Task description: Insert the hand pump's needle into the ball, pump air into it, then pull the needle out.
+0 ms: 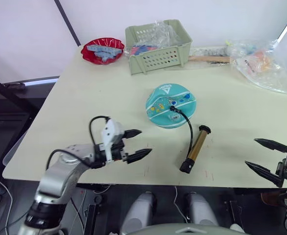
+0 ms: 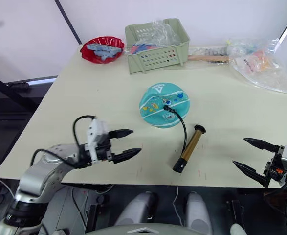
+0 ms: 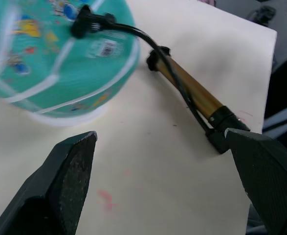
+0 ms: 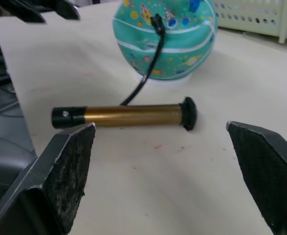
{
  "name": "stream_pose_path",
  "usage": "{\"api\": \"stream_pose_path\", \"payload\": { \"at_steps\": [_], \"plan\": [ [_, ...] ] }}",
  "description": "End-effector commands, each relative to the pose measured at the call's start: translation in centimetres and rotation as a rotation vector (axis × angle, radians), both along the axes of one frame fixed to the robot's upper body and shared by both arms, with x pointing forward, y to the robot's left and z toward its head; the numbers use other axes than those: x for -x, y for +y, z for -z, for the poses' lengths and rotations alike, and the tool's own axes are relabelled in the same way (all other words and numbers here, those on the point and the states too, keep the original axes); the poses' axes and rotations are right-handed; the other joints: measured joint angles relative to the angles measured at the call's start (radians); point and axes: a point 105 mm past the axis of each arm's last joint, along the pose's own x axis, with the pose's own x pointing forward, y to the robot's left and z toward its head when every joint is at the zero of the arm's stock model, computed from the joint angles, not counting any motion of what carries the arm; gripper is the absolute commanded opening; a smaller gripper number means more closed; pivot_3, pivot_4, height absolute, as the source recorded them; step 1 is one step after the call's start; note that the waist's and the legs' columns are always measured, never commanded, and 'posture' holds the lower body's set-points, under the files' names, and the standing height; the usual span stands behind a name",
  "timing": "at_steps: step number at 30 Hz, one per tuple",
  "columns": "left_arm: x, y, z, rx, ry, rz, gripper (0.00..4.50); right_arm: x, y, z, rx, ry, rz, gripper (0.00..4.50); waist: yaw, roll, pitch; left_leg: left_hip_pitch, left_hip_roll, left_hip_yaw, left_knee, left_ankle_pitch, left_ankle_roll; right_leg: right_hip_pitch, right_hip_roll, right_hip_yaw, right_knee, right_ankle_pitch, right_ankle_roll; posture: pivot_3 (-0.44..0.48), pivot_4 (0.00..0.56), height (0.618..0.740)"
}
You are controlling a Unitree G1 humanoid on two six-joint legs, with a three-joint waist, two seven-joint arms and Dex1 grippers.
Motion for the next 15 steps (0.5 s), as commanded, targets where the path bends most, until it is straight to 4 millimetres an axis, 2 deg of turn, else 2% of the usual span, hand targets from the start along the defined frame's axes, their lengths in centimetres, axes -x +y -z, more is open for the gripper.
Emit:
{"api": "stream_pose_path", "payload": {
  "at_steps": [1,7,15],
  "plan": [
    [0.2,-2.2,-0.3,-0.029,-0.007,0.065,4.46,0.1,0.5,-1.5,-0.001,-0.054,-0.032,4.50,-0.002,0.000,0.000,0.000,0.000,0.000,0.000,0.000,0.000,0.000,0.000,0.000,0.000,0.000,0.000,0.000,0.150,0.740],
    [-0.2,-4.4,0.6,-0.046,0.034,0.067,4.46,0.1,0.4,-2.2,0.005,-0.074,-0.062,4.50,-0.001,0.000,0.000,0.000,0.000,0.000,0.000,0.000,0.000,0.000,0.000,0.001,0.000,0.000,0.000,0.000,0.150,0.740],
    [-0.5,-8.4,2.0,-0.065,0.089,0.083,4.46,0.6,-0.1,-1.6,0.034,-0.055,-0.074,4.50,0.001,0.000,0.000,0.000,0.000,0.001,0.002,0.000,0.000,0.001,0.000,0.001,0.000,0.001,0.002,0.000,0.150,0.740]
  ]
}}
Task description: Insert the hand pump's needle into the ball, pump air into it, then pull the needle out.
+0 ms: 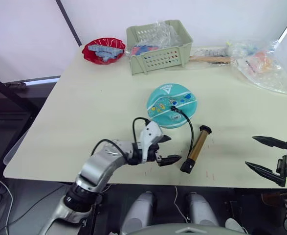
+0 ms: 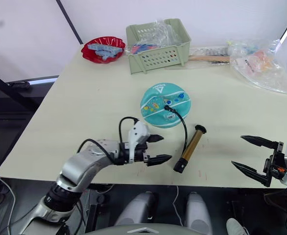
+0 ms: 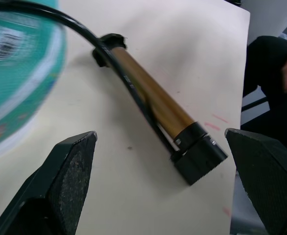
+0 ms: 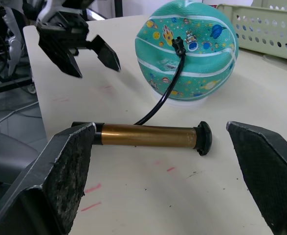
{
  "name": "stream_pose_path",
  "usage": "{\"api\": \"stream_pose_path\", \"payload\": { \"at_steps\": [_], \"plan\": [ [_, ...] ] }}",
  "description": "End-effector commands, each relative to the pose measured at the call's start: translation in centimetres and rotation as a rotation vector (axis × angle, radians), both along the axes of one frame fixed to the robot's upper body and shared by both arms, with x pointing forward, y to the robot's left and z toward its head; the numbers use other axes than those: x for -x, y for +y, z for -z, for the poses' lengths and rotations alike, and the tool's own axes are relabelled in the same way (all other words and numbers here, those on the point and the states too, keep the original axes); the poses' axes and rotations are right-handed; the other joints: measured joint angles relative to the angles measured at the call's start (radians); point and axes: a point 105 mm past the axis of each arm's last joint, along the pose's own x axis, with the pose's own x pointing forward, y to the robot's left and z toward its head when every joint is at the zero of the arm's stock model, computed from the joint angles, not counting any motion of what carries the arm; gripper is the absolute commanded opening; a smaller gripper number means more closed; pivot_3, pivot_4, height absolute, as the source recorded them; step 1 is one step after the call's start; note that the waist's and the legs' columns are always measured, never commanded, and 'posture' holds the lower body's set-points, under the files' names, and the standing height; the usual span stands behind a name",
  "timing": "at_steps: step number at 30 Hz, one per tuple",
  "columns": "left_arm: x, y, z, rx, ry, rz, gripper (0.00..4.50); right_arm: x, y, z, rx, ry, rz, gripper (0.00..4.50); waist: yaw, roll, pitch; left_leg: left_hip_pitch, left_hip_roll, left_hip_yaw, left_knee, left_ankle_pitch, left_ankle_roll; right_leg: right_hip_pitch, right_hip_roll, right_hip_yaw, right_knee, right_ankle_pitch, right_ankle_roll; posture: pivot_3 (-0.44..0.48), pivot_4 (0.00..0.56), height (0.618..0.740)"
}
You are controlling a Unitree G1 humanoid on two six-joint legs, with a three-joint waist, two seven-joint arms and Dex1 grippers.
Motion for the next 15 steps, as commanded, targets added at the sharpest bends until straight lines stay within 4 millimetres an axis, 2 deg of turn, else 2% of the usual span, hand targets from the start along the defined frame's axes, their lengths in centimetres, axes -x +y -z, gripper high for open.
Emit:
{"api": "stream_pose_path", "payload": {
  "at_steps": [1,7,15],
  "plan": [
    [-0.2,-1.8,-0.3,-0.003,-0.009,0.012,4.46,0.4,-0.5,-0.6,0.032,-0.040,-0.002,4.50,0.000,0.000,0.000,0.000,0.000,0.001,0.000,0.000,0.000,0.000,0.000,0.001,0.000,0.000,0.000,0.000,0.150,0.740],
    [-0.1,-4.6,0.6,-0.064,0.036,0.036,4.46,0.5,-0.6,-0.3,0.035,-0.038,-0.006,4.50,-0.002,0.000,0.000,-0.001,-0.003,0.009,0.010,-0.004,0.006,0.000,-0.002,0.010,0.000,0.002,0.006,0.000,0.150,0.740],
    [-0.3,-7.0,2.0,-0.179,0.068,-0.005,4.46,0.8,-0.2,0.1,0.034,-0.041,-0.005,4.50,-0.001,0.000,0.000,0.001,-0.005,0.025,0.015,-0.009,0.015,-0.001,-0.003,0.027,-0.001,0.004,0.015,0.000,0.150,0.740]
  ]
}}
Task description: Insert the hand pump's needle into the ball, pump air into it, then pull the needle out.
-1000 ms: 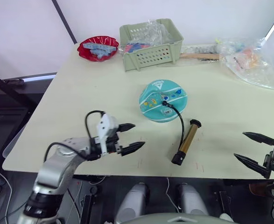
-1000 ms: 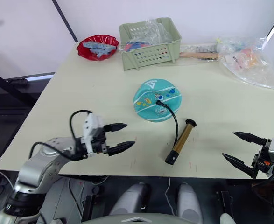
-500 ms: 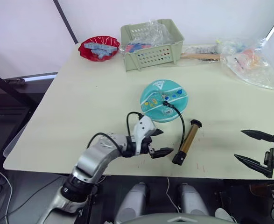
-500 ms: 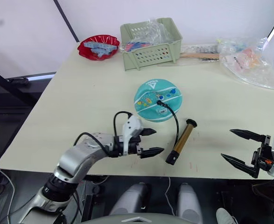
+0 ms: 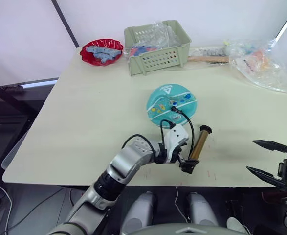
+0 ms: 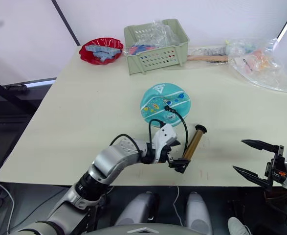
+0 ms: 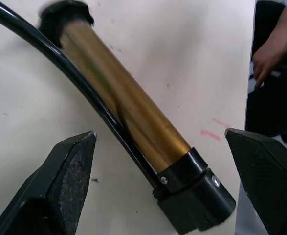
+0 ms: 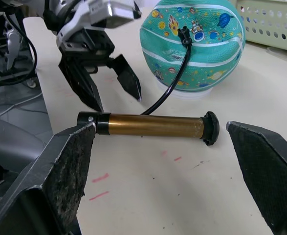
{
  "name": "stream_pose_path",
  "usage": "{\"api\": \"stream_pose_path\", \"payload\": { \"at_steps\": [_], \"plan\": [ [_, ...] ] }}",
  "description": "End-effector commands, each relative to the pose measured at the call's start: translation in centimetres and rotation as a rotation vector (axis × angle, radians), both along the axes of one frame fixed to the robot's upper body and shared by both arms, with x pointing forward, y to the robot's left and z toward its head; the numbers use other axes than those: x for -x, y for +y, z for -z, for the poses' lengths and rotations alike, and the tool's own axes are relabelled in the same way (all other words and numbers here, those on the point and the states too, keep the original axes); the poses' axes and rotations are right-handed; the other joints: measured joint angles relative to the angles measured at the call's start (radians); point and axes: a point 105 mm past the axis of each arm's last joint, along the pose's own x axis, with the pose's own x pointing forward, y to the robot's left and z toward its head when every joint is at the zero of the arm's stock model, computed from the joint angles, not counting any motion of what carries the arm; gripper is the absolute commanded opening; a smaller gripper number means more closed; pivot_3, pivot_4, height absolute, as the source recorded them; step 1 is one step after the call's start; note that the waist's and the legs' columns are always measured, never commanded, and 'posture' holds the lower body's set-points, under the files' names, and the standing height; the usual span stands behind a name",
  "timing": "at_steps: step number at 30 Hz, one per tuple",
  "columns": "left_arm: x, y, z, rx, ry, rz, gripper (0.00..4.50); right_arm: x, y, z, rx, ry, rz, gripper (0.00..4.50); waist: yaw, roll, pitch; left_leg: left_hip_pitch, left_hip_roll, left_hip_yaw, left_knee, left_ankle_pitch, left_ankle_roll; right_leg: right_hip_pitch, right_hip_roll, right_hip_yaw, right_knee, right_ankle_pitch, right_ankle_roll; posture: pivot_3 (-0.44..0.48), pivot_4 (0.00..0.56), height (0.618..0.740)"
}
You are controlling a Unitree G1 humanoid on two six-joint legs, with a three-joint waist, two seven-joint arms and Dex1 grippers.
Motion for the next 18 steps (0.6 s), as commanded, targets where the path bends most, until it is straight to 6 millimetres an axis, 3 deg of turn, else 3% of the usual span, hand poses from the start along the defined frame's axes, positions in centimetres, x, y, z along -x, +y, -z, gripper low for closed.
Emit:
{"api": "stream_pose_path", "payload": {
  "at_steps": [1,8,14,15,16,18],
  "plan": [
    [0.0,-0.8,0.2,-0.042,-0.020,-0.015,4.46,0.2,0.0,-0.7,0.007,-0.044,0.006,4.50,-0.001,0.000,0.000,0.000,0.000,0.003,0.000,-0.001,0.001,-0.001,0.000,0.003,0.000,0.001,0.001,0.000,0.150,0.740],
    [0.2,-1.1,1.8,-0.140,-0.031,-0.051,4.46,0.5,0.2,-0.7,0.007,-0.042,0.009,4.50,-0.001,-0.002,0.001,0.000,0.000,0.022,0.001,-0.004,0.006,-0.009,0.001,0.024,0.000,0.005,0.008,0.000,0.150,0.740],
    [0.2,-0.9,2.3,-0.175,-0.045,-0.074,4.46,0.4,0.3,-0.8,0.003,-0.046,0.006,4.50,-0.001,-0.003,0.001,0.000,0.000,0.024,0.003,-0.006,0.010,-0.009,0.001,0.025,0.000,0.006,0.010,0.000,0.150,0.740],
    [0.2,-0.9,2.2,-0.172,-0.044,-0.079,3.89,0.4,0.3,-0.8,0.002,-0.046,0.006,4.50,-0.001,-0.003,0.001,0.000,0.000,0.024,0.003,-0.007,0.012,-0.009,0.001,0.025,0.000,0.006,0.010,0.000,0.150,0.740],
    [0.1,-0.7,2.2,-0.173,-0.050,-0.083,3.77,0.4,0.3,-0.8,0.001,-0.047,0.005,4.50,-0.001,-0.003,0.001,0.000,0.000,0.024,0.003,-0.007,0.012,-0.009,0.001,0.025,0.001,0.006,0.010,0.000,0.150,0.740],
    [0.0,-0.5,2.1,-0.174,-0.060,-0.086,2.86,0.3,0.3,-0.8,0.000,-0.048,0.006,4.50,-0.001,-0.003,0.001,0.000,0.000,0.023,0.003,-0.007,0.012,-0.009,0.001,0.025,0.001,0.006,0.010,0.000,0.150,0.740]
  ]
}}
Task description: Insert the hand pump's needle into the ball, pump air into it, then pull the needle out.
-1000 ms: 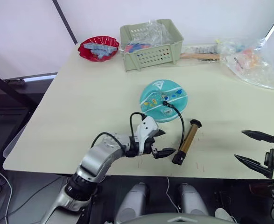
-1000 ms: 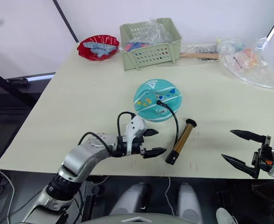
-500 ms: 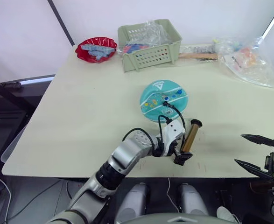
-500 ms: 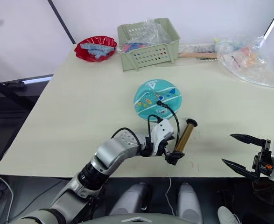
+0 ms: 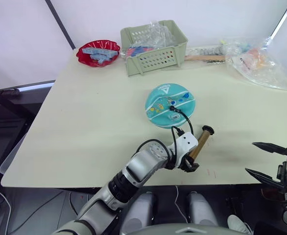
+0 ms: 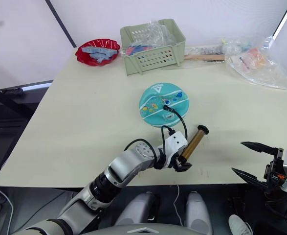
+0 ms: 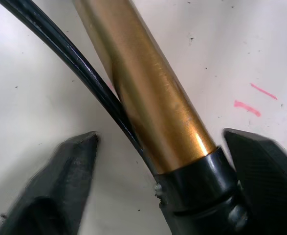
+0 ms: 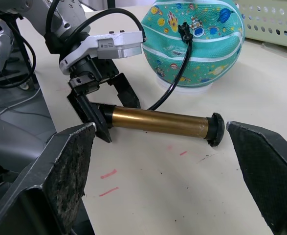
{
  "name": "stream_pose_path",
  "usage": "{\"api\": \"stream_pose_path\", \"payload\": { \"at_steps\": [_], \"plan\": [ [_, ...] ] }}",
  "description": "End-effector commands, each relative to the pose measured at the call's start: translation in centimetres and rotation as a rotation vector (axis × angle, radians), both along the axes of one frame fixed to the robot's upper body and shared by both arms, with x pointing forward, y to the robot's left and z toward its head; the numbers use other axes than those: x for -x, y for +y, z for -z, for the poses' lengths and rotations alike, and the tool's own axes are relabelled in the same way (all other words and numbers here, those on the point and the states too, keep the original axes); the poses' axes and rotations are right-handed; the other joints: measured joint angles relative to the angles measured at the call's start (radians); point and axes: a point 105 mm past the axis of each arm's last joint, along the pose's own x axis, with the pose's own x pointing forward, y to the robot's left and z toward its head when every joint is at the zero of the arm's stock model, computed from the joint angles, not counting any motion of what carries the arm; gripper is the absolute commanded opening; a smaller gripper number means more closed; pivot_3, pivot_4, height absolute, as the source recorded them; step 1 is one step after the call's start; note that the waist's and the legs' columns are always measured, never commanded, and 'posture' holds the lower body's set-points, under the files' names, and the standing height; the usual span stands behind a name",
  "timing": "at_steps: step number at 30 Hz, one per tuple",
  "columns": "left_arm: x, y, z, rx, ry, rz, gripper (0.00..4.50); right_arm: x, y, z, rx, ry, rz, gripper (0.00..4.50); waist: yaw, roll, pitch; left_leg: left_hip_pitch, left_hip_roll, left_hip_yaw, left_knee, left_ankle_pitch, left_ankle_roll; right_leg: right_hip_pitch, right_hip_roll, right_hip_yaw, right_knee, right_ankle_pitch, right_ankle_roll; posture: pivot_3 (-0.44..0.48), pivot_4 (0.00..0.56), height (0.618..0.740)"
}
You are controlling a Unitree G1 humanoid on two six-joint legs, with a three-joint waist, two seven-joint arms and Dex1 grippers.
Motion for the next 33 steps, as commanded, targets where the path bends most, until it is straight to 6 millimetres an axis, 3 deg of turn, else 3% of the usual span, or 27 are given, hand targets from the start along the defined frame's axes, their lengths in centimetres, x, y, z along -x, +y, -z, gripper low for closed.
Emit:
{"api": "stream_pose_path", "payload": {
  "at_steps": [1,4,11,14,17,26,33],
  "plan": [
    [-0.1,0.3,-0.6,0.002,-0.037,0.002,2.38,0.0,0.1,-0.9,-0.001,-0.050,-0.006,4.50,0.000,0.000,0.000,0.000,0.000,0.000,0.000,0.000,0.000,0.000,0.000,0.000,0.000,0.000,0.000,0.000,0.150,0.740],
    [-0.3,0.7,-0.9,-0.001,-0.074,0.019,1.22,-0.1,0.2,-0.9,-0.005,-0.051,-0.007,4.50,0.000,0.001,0.000,0.000,0.000,0.000,0.000,0.000,0.000,0.000,0.000,0.000,0.000,0.000,0.000,0.000,0.150,0.740],
    [-0.5,1.0,-1.6,0.034,-0.098,0.030,1.19,-0.3,0.4,-0.8,-0.011,-0.054,-0.008,4.50,0.001,0.001,-0.001,0.000,0.000,0.000,0.001,0.000,0.000,0.000,0.000,0.000,0.000,0.000,0.000,0.000,0.150,0.740],
    [-0.5,1.1,-3.6,0.164,-0.182,0.109,1.19,-1.3,0.8,-0.9,-0.064,-0.034,0.046,4.50,-0.001,0.001,-0.001,0.000,0.000,0.000,0.001,0.000,0.000,0.000,0.000,0.000,0.000,0.000,0.000,0.000,0.150,0.740],
    [0.0,1.1,-4.4,0.230,-0.223,0.169,1.19,-2.2,1.0,-0.9,-0.131,-0.016,0.125,4.50,0.001,0.002,-0.001,-0.001,0.001,0.000,0.001,0.001,-0.002,-0.001,0.000,0.000,0.001,0.001,-0.001,0.000,0.150,0.740],
    [0.8,1.5,-4.5,0.350,-0.280,0.218,1.19,-3.8,3.1,-1.8,-0.389,0.115,0.309,4.50,0.001,0.002,-0.001,-0.002,0.000,-0.001,0.002,0.000,0.000,-0.001,0.000,0.000,0.001,0.001,-0.001,0.000,0.150,0.740],
    [1.3,1.7,-4.4,0.470,-0.279,0.219,1.19,-3.9,5.6,-3.6,-0.615,0.224,0.304,4.50,0.001,0.002,-0.001,-0.002,0.001,-0.002,0.002,0.000,0.000,-0.002,0.000,-0.001,0.001,0.001,-0.001,0.000,0.150,0.740]
  ]
}}
